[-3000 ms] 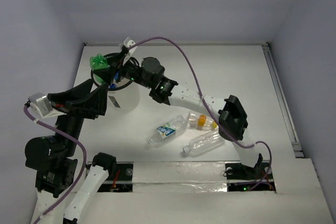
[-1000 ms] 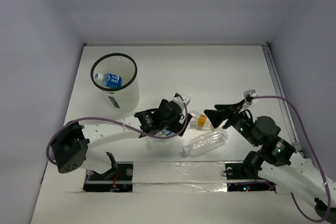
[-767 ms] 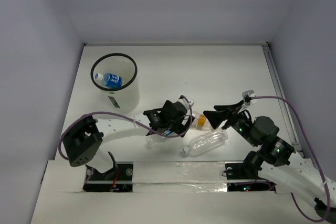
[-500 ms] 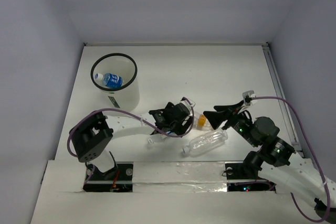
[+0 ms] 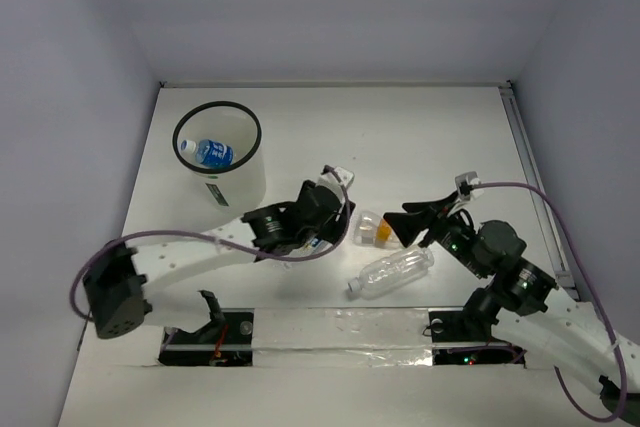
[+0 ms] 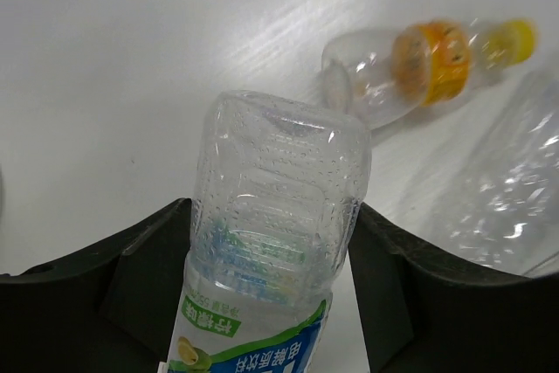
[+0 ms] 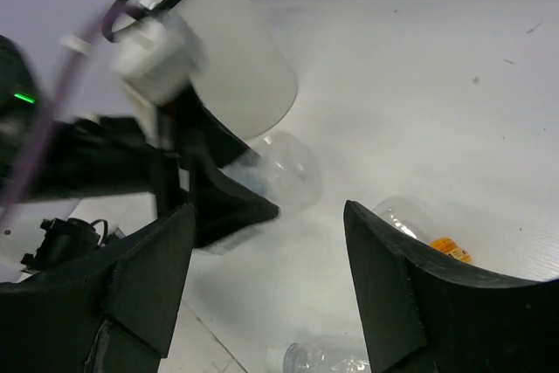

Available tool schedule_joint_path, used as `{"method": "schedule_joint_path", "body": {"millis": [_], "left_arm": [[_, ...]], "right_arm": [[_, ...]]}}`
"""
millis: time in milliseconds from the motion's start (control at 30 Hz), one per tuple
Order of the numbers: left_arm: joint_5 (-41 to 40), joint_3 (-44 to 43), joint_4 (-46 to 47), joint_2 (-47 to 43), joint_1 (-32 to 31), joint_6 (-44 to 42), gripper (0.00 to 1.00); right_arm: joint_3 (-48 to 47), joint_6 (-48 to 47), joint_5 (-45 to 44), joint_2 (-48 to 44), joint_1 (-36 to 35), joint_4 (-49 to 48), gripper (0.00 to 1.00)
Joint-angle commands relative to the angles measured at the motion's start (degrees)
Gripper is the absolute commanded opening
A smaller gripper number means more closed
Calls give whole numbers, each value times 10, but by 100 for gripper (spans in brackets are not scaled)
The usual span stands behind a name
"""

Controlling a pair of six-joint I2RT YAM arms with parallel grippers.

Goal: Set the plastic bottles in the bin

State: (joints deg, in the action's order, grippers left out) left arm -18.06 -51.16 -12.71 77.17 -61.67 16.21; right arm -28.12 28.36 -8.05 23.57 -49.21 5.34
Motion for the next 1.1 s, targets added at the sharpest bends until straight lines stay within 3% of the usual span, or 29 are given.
{"method": "schedule_joint_path", "body": {"millis": [0, 267, 433, 633, 933, 1067], "left_arm": [[-46, -39, 2, -107, -1, 29, 46], [-139, -161, 94, -226, 63, -3, 47], [-178, -192, 186, -235, 194, -46, 47], [-217, -133, 378, -230, 283, -142, 46], [-183, -44, 524, -179, 390, -185, 45], [-180, -16, 578, -141, 406, -201, 45]], "right_arm": [[3, 0, 12, 6, -4, -48, 74], [6, 1, 40, 24, -4, -88, 73], [12, -1, 47, 30, -4, -104, 73], [28, -6, 69, 27, -4, -131, 73], [49, -9, 91, 4, -4, -129, 73], [55, -16, 112, 2, -4, -131, 73]]}}
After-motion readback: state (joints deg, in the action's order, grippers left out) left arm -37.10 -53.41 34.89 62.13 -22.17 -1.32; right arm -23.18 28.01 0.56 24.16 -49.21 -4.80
